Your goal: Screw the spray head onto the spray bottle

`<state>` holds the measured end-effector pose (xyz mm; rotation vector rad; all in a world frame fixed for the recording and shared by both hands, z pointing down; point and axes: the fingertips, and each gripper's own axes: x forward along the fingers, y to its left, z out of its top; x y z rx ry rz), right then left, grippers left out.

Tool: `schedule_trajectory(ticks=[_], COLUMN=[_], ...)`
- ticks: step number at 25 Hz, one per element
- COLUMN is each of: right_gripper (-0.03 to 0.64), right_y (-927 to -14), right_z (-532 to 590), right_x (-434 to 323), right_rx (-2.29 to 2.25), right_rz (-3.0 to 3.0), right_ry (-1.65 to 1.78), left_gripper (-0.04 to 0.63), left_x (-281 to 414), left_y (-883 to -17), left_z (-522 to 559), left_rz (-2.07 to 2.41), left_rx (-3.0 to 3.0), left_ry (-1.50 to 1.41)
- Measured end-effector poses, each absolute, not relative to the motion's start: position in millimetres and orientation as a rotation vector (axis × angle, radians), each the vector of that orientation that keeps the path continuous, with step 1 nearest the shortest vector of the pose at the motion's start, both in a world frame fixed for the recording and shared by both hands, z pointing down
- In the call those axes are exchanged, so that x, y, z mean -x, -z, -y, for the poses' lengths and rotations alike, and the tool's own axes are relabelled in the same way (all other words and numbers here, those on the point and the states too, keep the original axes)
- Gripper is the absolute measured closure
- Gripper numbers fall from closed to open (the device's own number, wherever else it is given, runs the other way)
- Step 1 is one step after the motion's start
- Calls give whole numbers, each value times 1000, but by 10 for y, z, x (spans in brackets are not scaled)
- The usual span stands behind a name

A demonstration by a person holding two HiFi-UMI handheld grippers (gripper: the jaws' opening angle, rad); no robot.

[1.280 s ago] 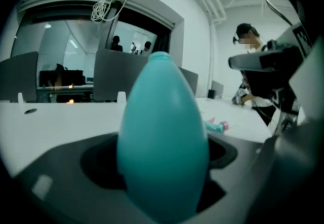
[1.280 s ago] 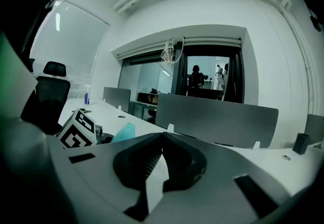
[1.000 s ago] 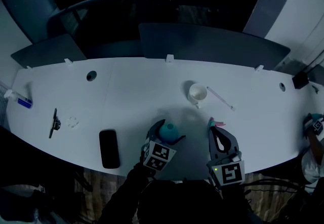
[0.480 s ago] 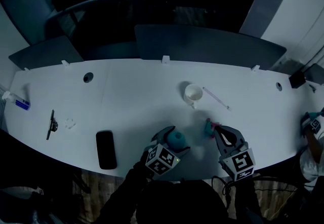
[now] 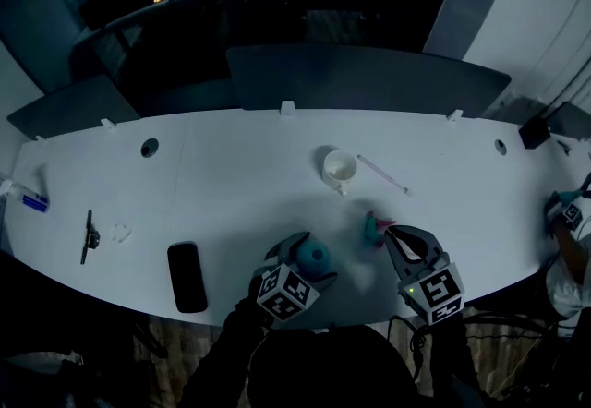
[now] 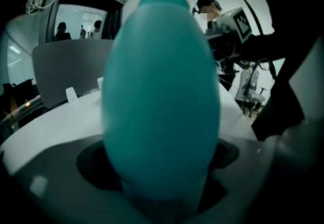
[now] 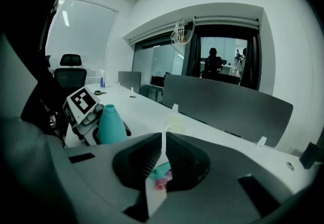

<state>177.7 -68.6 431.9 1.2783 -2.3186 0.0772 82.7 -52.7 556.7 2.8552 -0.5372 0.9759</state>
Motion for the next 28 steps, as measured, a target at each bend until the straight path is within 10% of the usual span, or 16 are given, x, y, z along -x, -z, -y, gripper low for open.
schedule_trajectory(ticks=[6,28], right_gripper=[512,490], right_y=[-4785,-5782], right_z=[580,633], right_x=[-1880,-1900], right_rx=[-872,-336], right_rz=[2101,1547], right_ry=[-201,-485], left_gripper=[147,153], left_x=[-820,-811], left_y=[-5607,-5616], left_z=[503,515], left_rz=[530,540], left_rx=[-2865,-2865], left_ry=[-1036,-1042])
